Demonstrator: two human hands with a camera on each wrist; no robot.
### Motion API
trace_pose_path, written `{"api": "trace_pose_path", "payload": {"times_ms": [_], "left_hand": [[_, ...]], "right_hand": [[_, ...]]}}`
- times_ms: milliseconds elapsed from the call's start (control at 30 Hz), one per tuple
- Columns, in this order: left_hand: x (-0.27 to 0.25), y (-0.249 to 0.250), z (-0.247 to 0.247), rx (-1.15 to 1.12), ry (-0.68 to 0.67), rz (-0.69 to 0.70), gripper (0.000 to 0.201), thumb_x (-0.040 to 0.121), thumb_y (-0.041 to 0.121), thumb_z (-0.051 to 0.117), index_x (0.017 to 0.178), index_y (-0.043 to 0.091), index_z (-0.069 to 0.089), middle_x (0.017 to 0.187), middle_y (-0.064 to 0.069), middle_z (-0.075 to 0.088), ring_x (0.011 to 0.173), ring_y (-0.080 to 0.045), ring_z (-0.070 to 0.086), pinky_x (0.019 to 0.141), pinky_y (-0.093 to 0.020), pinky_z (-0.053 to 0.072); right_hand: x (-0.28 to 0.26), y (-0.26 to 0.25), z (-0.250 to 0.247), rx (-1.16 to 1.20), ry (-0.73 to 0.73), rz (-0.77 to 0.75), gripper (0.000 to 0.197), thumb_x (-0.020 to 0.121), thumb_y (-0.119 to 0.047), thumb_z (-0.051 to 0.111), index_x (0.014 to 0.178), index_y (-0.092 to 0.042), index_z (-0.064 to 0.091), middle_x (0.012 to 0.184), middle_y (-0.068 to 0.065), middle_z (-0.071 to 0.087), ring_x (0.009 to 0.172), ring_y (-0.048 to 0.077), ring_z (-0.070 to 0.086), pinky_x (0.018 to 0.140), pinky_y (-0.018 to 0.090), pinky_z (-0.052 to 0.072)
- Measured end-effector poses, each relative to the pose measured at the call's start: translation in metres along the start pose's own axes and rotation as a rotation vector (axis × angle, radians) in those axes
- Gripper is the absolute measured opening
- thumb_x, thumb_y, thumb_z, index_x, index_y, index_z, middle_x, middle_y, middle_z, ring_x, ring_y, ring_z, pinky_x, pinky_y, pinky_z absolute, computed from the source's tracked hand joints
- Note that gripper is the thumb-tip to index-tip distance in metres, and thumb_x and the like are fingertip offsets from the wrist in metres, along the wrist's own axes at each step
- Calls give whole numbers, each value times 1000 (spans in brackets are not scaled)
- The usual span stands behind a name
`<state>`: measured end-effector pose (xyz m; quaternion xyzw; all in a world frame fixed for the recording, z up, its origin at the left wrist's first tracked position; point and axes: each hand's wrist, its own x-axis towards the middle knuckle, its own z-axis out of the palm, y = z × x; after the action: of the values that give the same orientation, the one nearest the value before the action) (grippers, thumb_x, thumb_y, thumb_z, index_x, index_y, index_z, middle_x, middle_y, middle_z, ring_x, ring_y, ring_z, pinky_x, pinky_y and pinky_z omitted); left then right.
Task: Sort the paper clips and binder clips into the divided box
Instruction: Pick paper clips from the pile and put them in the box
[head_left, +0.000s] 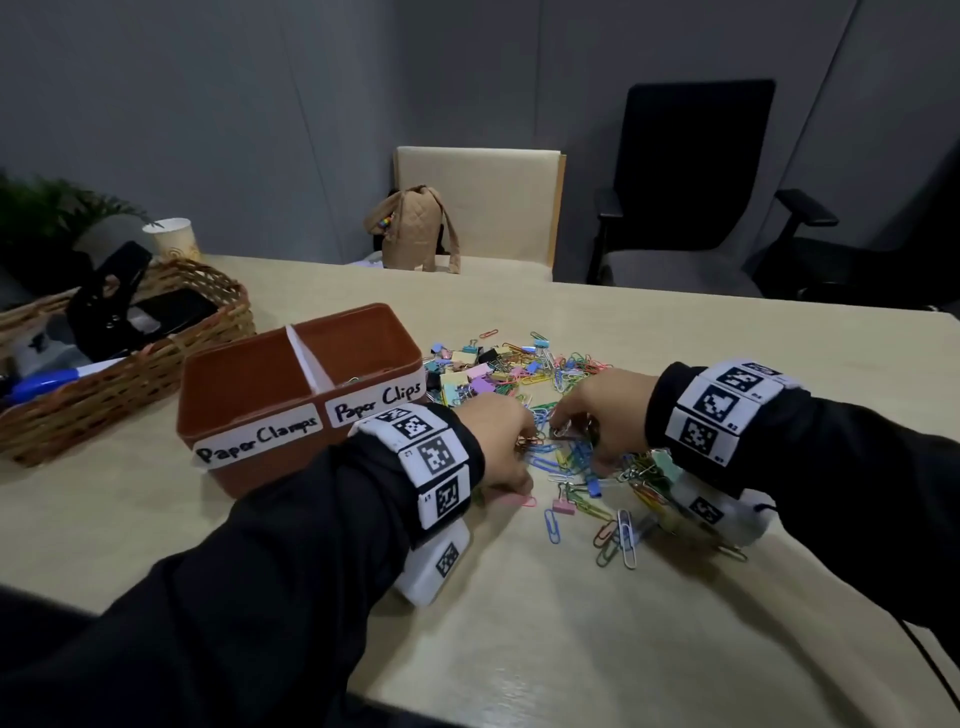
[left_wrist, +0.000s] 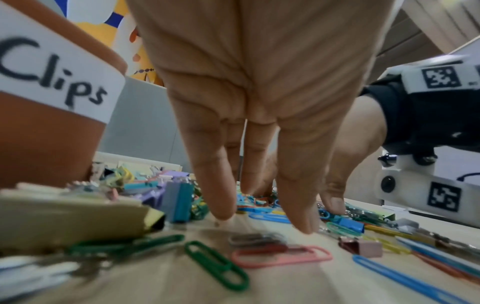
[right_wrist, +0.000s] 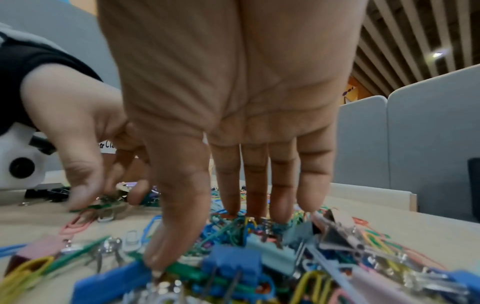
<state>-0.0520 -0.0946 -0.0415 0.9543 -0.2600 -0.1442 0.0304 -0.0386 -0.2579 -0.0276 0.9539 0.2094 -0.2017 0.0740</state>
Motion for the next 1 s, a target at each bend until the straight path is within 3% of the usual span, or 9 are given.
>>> {"api": "trace_pose_path", "payload": {"times_ms": [133, 233, 333, 433, 533, 667, 733, 867, 1000], "left_hand": [[8, 4, 0, -35, 2, -29, 61, 73, 38, 78, 126, 15, 56, 115, -5, 64, 105, -23, 60, 88, -34, 52], [12, 4, 0, -20, -7, -24, 57, 74, 36, 78, 124, 15, 58, 113, -6, 65, 105, -24, 61, 88, -35, 52], [16, 6, -1, -9, -20, -14, 42, 77, 33, 77, 114, 15, 67, 107, -4, 67, 102, -23, 62, 84, -33, 52], [19, 7, -2, -28, -12, 6, 30, 77, 27, 78, 104, 16, 71, 102, -1, 69, 98, -19, 63, 80, -28, 51], [20, 7, -1, -30, -5, 12, 28, 75, 24, 79, 100, 15, 70, 100, -1, 69, 96, -20, 63, 79, -29, 52], [22, 5, 1, -1, 16, 36, 50, 74, 28, 80, 120, 20, 61, 110, -3, 65, 104, -22, 59, 85, -32, 50], [22, 5, 1, 2, 0, 35, 43, 75, 30, 79, 115, 20, 65, 105, -1, 65, 101, -21, 61, 81, -29, 49], [23, 8, 1, -12, 5, 46, 21, 74, 27, 79, 92, 20, 69, 94, 1, 66, 94, -20, 63, 74, -28, 49], [22, 9, 1, -22, 12, 60, 41, 74, 30, 80, 110, 17, 64, 104, 0, 67, 97, -20, 61, 78, -29, 49]], "right_hand": [[-2, 1, 3, 231, 44, -37, 53, 72, -18, 81, 122, -20, 63, 96, -4, 67, 66, 4, 53, 60, 17, 41], [-4, 0, 3, 167, 62, -43, 56, 74, -21, 79, 126, -22, 60, 104, -3, 63, 80, 9, 51, 68, 20, 37], [-5, 0, 5, 101, 22, -31, 57, 74, -20, 78, 128, -22, 58, 102, -3, 62, 85, 13, 52, 75, 23, 43], [-4, 1, 7, 115, 31, -22, 42, 74, -21, 79, 114, -21, 66, 91, -6, 59, 83, 15, 54, 73, 24, 43], [-4, 0, 8, 123, 44, -33, 30, 75, -20, 78, 104, -21, 70, 99, -2, 65, 92, 16, 60, 73, 24, 43], [-9, -4, 7, 77, 24, -66, 52, 74, -27, 79, 122, -22, 60, 109, 0, 65, 92, 17, 57, 72, 22, 37], [-10, -8, 8, 16, 12, -69, 59, 73, -30, 80, 126, -22, 57, 112, 1, 64, 99, 20, 58, 72, 23, 36], [-5, -10, 11, 51, 72, -58, 35, 73, -21, 78, 106, -18, 67, 94, -3, 63, 83, 16, 53, 68, 22, 36], [-7, -11, 11, 56, 81, -62, 23, 74, -16, 77, 95, -15, 69, 83, -5, 58, 78, 14, 50, 65, 23, 35]]}}
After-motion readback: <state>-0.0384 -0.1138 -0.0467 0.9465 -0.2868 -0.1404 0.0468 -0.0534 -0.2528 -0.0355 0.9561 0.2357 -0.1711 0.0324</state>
